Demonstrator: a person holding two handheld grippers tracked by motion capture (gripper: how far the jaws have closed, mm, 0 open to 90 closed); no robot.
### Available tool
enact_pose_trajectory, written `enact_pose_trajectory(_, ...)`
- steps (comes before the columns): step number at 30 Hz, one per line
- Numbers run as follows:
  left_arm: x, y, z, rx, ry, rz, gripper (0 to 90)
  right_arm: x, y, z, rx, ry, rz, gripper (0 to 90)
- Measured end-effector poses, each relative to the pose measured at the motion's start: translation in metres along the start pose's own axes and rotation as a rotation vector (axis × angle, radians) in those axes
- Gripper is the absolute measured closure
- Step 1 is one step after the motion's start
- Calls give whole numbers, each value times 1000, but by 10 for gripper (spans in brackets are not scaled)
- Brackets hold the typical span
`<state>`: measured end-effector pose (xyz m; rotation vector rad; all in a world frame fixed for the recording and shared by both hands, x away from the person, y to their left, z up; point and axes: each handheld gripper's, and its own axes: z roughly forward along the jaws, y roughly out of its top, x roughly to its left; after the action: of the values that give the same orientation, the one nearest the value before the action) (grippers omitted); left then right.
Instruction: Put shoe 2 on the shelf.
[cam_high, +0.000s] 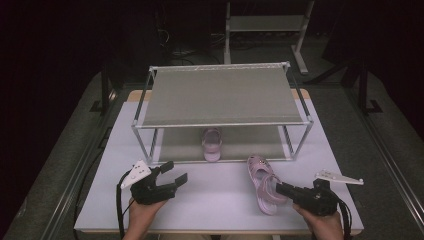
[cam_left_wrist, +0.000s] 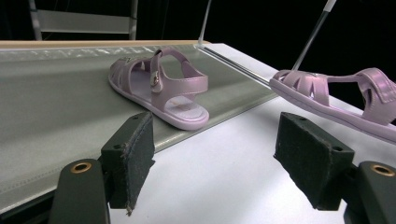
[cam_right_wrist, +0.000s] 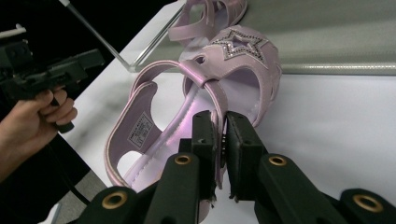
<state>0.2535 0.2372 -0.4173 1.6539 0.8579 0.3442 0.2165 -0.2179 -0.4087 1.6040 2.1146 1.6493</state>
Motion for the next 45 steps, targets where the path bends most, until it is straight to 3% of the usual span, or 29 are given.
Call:
enact_pose_trajectory(13, 0, -1, 3, 13, -8, 7, 280, 3, 22, 17, -25, -18, -5, 821)
enact_pose_trajectory(20, 1, -1, 4, 10, -10, -2, 278, 3, 28, 30, -26, -32, 1, 820)
enact_pose_trajectory(32, -7, -2, 3, 25, -21, 36, 277, 4, 37, 53, -36, -50, -13, 820)
enact_pose_trajectory(45, -9, -5, 5, 38, -28, 39, 276, 5, 48, 77, -53, -67, -28, 820)
